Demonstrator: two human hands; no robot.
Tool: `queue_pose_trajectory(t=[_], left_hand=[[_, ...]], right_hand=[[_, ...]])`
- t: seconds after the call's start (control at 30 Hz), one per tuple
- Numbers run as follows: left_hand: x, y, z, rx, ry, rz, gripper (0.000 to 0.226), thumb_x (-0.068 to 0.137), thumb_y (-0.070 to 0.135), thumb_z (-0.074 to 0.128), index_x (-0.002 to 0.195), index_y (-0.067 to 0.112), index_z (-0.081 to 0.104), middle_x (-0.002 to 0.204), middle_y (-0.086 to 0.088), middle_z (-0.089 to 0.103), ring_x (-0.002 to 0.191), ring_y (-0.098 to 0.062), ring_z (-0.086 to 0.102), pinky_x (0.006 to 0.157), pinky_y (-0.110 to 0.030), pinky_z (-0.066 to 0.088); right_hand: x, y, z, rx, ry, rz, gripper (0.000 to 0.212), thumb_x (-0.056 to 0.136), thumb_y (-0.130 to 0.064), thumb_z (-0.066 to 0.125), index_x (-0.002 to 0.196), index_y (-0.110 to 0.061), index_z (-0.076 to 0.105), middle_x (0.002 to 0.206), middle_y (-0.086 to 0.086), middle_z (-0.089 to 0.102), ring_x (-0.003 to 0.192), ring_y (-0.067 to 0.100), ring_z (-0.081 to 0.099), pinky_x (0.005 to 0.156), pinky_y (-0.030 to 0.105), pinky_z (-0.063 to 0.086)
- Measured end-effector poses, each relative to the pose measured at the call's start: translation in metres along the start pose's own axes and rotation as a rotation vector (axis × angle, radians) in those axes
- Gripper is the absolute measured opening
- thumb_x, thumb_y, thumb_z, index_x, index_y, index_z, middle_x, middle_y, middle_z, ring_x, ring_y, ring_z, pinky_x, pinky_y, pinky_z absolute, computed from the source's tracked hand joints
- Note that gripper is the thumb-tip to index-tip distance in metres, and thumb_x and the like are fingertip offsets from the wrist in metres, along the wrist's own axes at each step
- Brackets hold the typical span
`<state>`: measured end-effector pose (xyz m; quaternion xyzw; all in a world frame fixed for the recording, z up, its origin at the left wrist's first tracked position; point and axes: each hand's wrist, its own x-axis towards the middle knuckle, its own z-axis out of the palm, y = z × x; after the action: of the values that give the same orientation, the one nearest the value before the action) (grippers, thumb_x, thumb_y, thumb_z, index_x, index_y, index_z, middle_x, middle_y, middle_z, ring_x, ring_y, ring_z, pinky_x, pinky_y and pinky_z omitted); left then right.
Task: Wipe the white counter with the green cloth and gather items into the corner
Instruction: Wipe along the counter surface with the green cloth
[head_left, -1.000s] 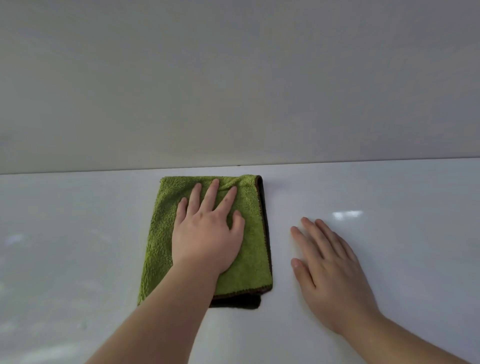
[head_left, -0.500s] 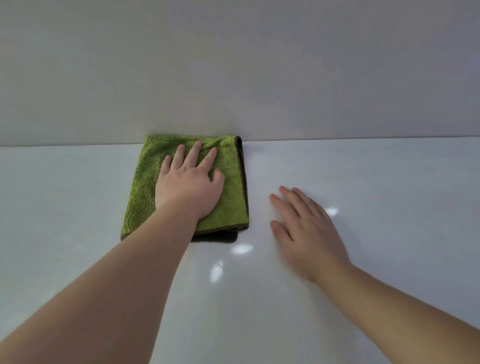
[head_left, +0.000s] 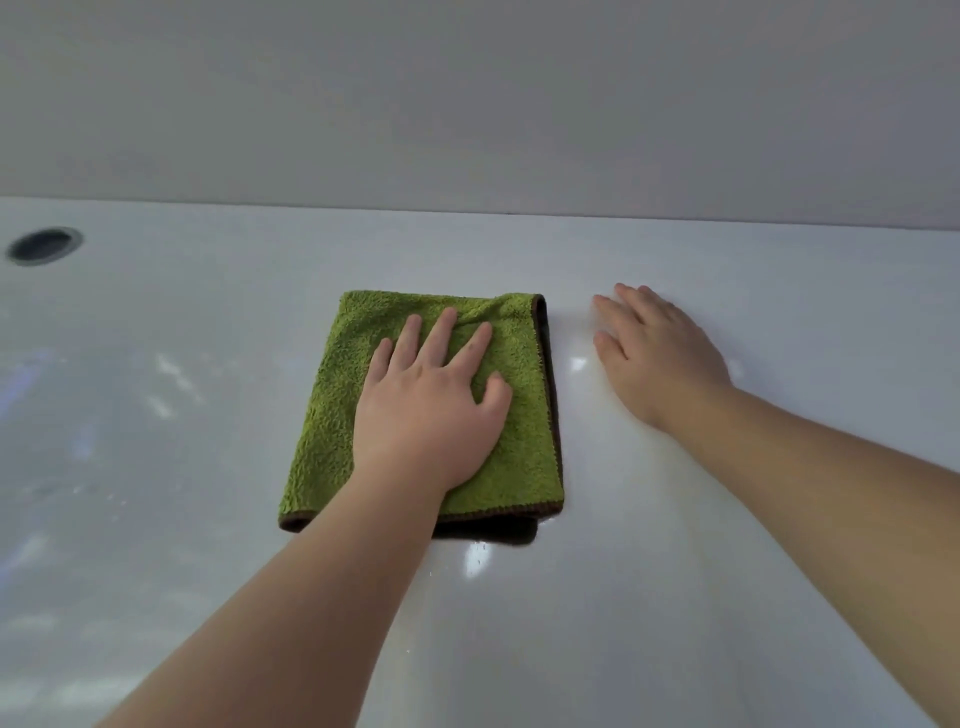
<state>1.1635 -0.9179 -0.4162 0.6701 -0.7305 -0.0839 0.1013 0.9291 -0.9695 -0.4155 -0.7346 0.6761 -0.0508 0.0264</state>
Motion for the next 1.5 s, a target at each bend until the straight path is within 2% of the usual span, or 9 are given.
queue_pose_trajectory(t=[0.5, 0.6, 0.7, 0.83, 0.97, 1.13, 1.23, 1.3, 1.5], left_hand=[[-0.156, 0.001, -0.014, -0.030, 0.039, -0.113, 0.060, 0.088, 0.067, 0.004, 0.147, 0.065, -0.008, 0.160, 0.026, -0.021, 0.147, -0.004, -0.026, 0.121, -0.034, -0.014], [-0.172, 0.006, -0.022, -0.021, -0.003, -0.114, 0.061, 0.088, 0.060, 0.024, 0.148, 0.057, 0.028, 0.164, 0.019, 0.013, 0.153, -0.015, 0.009, 0.121, -0.039, 0.007], [-0.182, 0.004, -0.022, -0.019, 0.054, -0.074, 0.062, 0.079, 0.051, 0.043, 0.137, 0.037, 0.059, 0.152, 0.004, 0.047, 0.139, -0.034, 0.043, 0.110, -0.046, 0.027], [-0.182, 0.001, -0.016, 0.049, 0.128, -0.074, 0.063, 0.068, 0.050, 0.047, 0.124, 0.032, 0.070, 0.141, -0.005, 0.058, 0.128, -0.043, 0.051, 0.101, -0.054, 0.045], [-0.164, 0.000, -0.015, 0.064, 0.107, -0.090, 0.064, 0.063, 0.051, 0.046, 0.117, 0.033, 0.074, 0.136, -0.007, 0.062, 0.123, -0.045, 0.057, 0.093, -0.066, 0.047], [-0.120, -0.005, -0.022, -0.014, -0.003, -0.113, 0.065, 0.071, 0.054, 0.042, 0.131, 0.042, 0.063, 0.149, 0.004, 0.051, 0.136, -0.034, 0.048, 0.107, -0.052, 0.036], [-0.079, -0.006, -0.024, -0.014, -0.011, -0.172, 0.064, 0.078, 0.066, 0.016, 0.142, 0.071, 0.020, 0.162, 0.028, 0.002, 0.154, -0.012, 0.004, 0.124, -0.039, 0.007], [-0.053, -0.012, -0.020, -0.016, 0.013, -0.197, 0.063, 0.079, 0.069, 0.003, 0.141, 0.073, -0.006, 0.157, 0.032, -0.022, 0.150, -0.005, -0.019, 0.123, -0.035, -0.007], [0.024, -0.038, -0.016, -0.031, 0.011, -0.143, 0.064, 0.086, 0.070, 0.006, 0.148, 0.064, -0.006, 0.164, 0.026, -0.009, 0.151, -0.007, -0.016, 0.124, -0.038, -0.007]], right_hand=[[-0.007, -0.009, 0.000, 0.055, -0.025, 0.083, 0.050, 0.101, -0.041, 0.019, 0.149, -0.030, 0.027, 0.162, 0.001, 0.017, 0.148, 0.021, 0.012, 0.119, 0.039, 0.013], [-0.007, -0.009, 0.000, 0.067, -0.021, 0.091, 0.049, 0.101, -0.041, 0.020, 0.148, -0.031, 0.028, 0.162, -0.001, 0.016, 0.148, 0.020, 0.011, 0.120, 0.038, 0.012], [-0.008, -0.009, 0.000, 0.073, -0.014, 0.101, 0.049, 0.101, -0.041, 0.020, 0.148, -0.032, 0.027, 0.162, -0.002, 0.016, 0.148, 0.020, 0.010, 0.119, 0.036, 0.011], [-0.007, -0.009, 0.002, 0.075, -0.009, 0.111, 0.049, 0.101, -0.041, 0.020, 0.149, -0.032, 0.027, 0.162, -0.002, 0.016, 0.148, 0.020, 0.011, 0.120, 0.034, 0.009], [-0.005, -0.009, 0.004, 0.080, 0.014, 0.110, 0.049, 0.099, -0.040, 0.022, 0.146, -0.031, 0.030, 0.161, 0.000, 0.019, 0.148, 0.021, 0.013, 0.120, 0.035, 0.011], [0.000, -0.011, -0.003, 0.049, 0.032, 0.119, 0.041, 0.095, -0.034, 0.031, 0.135, -0.027, 0.040, 0.152, 0.001, 0.032, 0.139, 0.023, 0.025, 0.114, 0.037, 0.022], [0.012, -0.022, -0.011, 0.040, 0.004, 0.194, 0.032, 0.088, -0.029, 0.037, 0.118, -0.025, 0.045, 0.131, 0.001, 0.041, 0.121, 0.026, 0.035, 0.099, 0.039, 0.031], [0.021, -0.031, -0.014, 0.018, -0.008, 0.248, 0.026, 0.084, -0.030, 0.038, 0.108, -0.024, 0.043, 0.120, 0.002, 0.041, 0.112, 0.027, 0.036, 0.093, 0.039, 0.032], [0.015, -0.038, -0.006, -0.017, 0.125, 0.276, 0.036, 0.079, -0.027, 0.047, 0.113, -0.020, 0.054, 0.123, 0.006, 0.049, 0.113, 0.030, 0.040, 0.093, 0.042, 0.032]])
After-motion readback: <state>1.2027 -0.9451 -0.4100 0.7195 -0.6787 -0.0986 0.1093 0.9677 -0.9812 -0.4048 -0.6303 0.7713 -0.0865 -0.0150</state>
